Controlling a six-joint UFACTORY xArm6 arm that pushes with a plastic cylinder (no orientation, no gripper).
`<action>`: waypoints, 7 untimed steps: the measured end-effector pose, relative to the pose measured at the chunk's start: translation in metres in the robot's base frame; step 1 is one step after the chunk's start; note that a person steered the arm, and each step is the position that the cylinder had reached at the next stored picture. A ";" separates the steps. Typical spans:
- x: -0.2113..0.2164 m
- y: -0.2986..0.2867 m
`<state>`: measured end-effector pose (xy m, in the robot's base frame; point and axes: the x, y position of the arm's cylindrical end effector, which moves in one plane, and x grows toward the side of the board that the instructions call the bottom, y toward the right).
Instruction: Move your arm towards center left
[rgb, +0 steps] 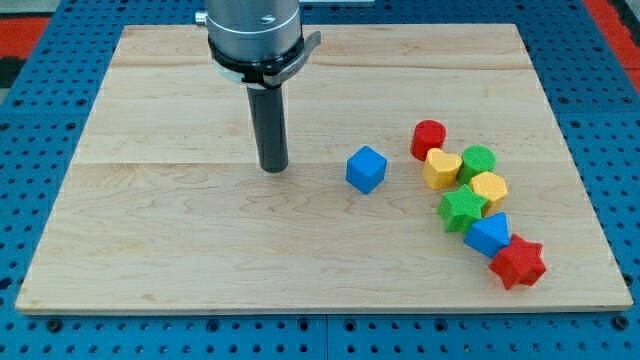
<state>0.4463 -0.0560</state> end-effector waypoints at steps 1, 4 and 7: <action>0.000 0.000; 0.000 0.000; 0.001 0.000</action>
<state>0.4470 -0.0561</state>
